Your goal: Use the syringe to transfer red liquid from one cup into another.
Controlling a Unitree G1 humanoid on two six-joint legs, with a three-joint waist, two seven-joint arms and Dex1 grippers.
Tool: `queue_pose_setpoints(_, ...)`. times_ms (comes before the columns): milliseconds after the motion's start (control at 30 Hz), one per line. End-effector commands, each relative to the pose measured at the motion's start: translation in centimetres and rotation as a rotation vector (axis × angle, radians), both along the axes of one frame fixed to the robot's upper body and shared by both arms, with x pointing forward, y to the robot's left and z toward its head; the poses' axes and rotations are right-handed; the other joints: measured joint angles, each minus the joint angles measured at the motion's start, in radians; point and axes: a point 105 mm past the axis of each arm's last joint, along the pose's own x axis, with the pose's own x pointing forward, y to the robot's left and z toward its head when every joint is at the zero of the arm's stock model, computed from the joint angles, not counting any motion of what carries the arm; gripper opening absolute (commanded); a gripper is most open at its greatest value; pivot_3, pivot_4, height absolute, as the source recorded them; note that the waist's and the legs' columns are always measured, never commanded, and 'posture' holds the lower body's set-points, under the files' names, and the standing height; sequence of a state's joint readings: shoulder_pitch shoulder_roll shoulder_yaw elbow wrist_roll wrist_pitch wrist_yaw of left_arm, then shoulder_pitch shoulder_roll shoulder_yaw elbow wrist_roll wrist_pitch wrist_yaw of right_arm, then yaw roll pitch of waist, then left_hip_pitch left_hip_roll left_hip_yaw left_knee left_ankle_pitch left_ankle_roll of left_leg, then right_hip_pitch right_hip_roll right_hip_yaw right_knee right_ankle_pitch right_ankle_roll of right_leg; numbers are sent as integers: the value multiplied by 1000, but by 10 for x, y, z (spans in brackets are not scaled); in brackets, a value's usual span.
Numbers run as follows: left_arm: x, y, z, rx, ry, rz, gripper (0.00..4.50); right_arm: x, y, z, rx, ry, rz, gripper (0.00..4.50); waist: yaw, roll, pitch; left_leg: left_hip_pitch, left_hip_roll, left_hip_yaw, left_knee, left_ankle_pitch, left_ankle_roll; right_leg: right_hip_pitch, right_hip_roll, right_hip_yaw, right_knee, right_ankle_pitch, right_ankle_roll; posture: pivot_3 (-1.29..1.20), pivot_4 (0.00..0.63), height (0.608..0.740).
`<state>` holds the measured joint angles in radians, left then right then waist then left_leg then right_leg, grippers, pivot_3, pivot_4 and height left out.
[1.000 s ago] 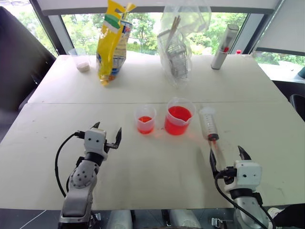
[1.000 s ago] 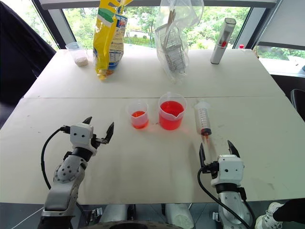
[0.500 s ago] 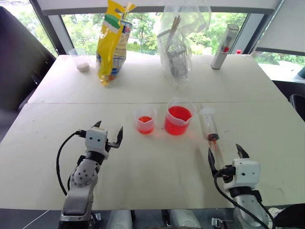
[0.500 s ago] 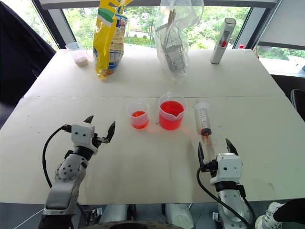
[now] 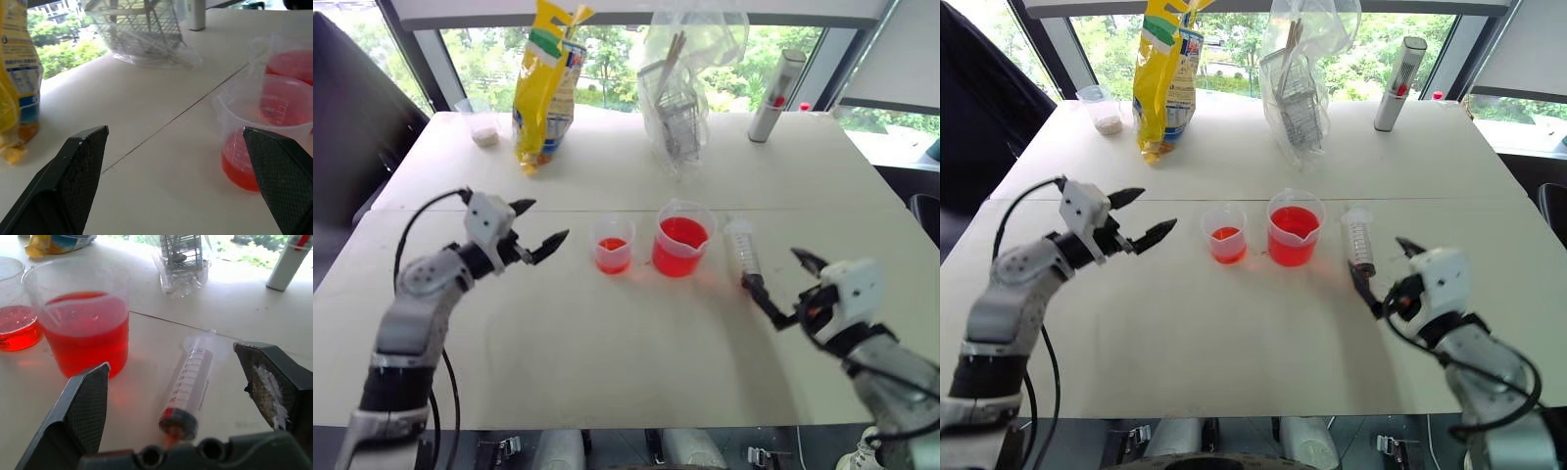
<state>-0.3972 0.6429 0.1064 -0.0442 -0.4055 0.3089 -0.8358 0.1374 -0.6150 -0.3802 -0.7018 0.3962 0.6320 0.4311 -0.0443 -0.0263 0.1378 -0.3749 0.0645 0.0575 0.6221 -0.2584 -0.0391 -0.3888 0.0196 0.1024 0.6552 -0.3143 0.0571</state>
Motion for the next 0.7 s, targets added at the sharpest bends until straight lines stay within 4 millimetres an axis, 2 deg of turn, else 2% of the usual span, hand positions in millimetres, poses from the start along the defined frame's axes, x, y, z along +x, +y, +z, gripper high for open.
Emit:
queue_pose_setpoints(33,3,-9,15,31,53,-161,4500,15,-16,22,45,103,-11,4430,-1,0,0,0,0,0,0,0,0,0,0,0,0,0,0,0,150,739)
queue_pose_setpoints(133,7,-14,22,86,77,-258,4500,28,-23,39,68,235,-11,4430,-1,2,1,-1,-1,1,-1,0,1,-1,0,1,-1,1,3,0,150,739)
queue_pose_setpoints(233,5,-22,25,124,116,-369,4500,44,-21,52,125,368,6,4430,-3,2,1,-1,0,1,-5,0,1,-3,1,1,-2,2,3,0,150,739)
queue_pose_setpoints(400,1,-35,29,199,142,-512,4500,73,-12,46,171,644,-54,4430,-2,3,2,-4,1,1,-8,-1,2,-8,2,1,-1,2,2,0,150,739)
queue_pose_setpoints(500,4,-40,32,217,126,-532,4500,82,-10,42,172,712,-74,4430,0,4,1,-10,1,1,-8,-1,3,-13,2,1,-2,2,2,0,150,739)
queue_pose_setpoints(567,2,-46,37,210,116,-567,4500,92,-9,34,155,754,-102,4430,1,4,1,-17,1,1,-6,-1,3,-20,2,1,-1,2,2,0,150,739)
queue_pose_setpoints(700,-1,-56,42,222,77,-603,4500,103,-11,11,86,819,-132,4430,4,4,1,-18,1,3,-6,-1,4,-20,1,1,-2,2,3,0,150,739)
